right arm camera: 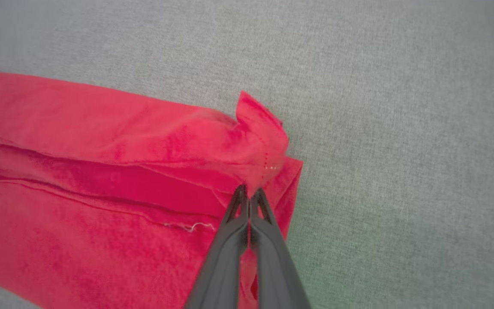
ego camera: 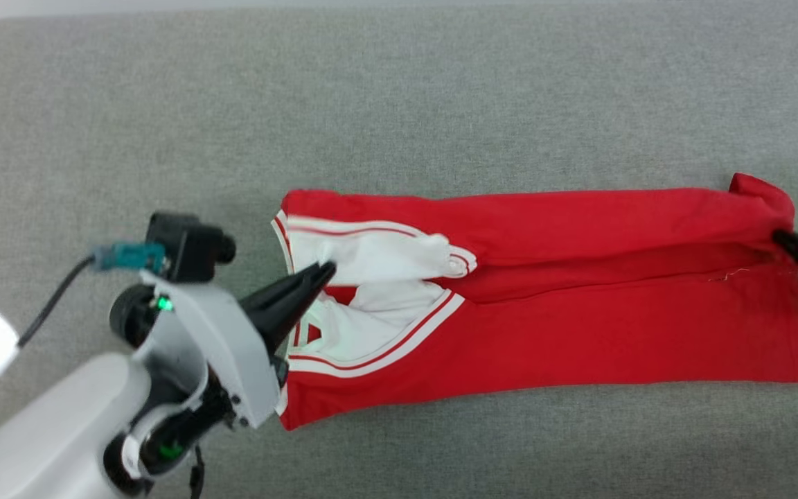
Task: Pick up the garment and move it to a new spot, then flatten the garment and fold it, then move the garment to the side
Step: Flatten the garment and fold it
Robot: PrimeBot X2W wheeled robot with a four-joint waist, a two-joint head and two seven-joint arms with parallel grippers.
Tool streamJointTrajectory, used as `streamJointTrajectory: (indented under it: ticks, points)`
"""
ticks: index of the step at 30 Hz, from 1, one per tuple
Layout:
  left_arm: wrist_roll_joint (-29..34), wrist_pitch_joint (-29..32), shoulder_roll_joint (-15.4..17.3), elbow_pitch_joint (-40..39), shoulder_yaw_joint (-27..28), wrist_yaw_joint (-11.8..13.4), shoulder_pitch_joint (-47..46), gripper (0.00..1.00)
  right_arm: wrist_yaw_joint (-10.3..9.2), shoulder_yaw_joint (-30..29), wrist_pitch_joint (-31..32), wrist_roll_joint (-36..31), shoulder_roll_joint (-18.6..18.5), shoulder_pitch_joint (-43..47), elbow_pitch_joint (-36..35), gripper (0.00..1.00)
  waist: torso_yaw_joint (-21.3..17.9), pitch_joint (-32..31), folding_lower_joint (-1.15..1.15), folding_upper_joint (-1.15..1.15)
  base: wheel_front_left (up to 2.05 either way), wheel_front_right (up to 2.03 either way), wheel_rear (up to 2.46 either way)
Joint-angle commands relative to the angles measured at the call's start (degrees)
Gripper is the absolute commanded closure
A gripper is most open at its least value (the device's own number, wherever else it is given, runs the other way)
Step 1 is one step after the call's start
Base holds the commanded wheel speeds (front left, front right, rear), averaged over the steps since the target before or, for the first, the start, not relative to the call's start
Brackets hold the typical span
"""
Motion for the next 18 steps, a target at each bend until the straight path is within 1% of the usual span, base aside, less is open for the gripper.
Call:
streamJointTrajectory:
  ticks: [1,4,7,10,14,18]
  points:
    - [-0.4,-0.7,0.2,-0.4,0.2,0.6,1.3,1.00,-0.07,-0.4,-0.3,0.0,-0.3,0.9,0.0,1.00,0.1,0.4,0.00,0.00,0.00,0.00,0.00]
    - [-0.8,-1.4,0.6,-1.2,0.3,1.3,2.9,1.00,-0.07,-0.2,-0.1,-0.9,-0.6,1.4,0.0,1.00,-0.1,0.7,0.00,0.00,0.00,0.00,0.00]
    - [-0.7,-2.6,1.5,-2.4,0.3,2.4,5.2,1.00,-0.07,-0.3,0.1,-1.1,0.0,2.1,0.1,1.00,-0.4,0.9,0.00,0.00,0.00,0.00,0.00]
    - [-0.2,-3.4,1.6,-2.9,0.0,3.4,6.8,1.00,-0.07,-0.2,0.4,-1.3,0.8,2.9,0.5,1.00,-0.4,1.0,0.00,0.00,0.00,0.00,0.00]
    - [2.4,-3.5,0.7,-0.9,-2.0,4.1,6.8,1.00,-0.07,-0.1,0.6,-1.9,1.9,3.7,2.1,1.00,-0.1,1.3,0.00,0.00,0.00,0.00,0.00]
    - [6.0,-4.4,-0.9,2.8,-3.3,6.0,5.4,1.00,-0.07,0.4,0.6,-3.4,3.9,3.4,4.3,1.00,0.0,1.6,0.00,0.00,0.00,0.00,0.00]
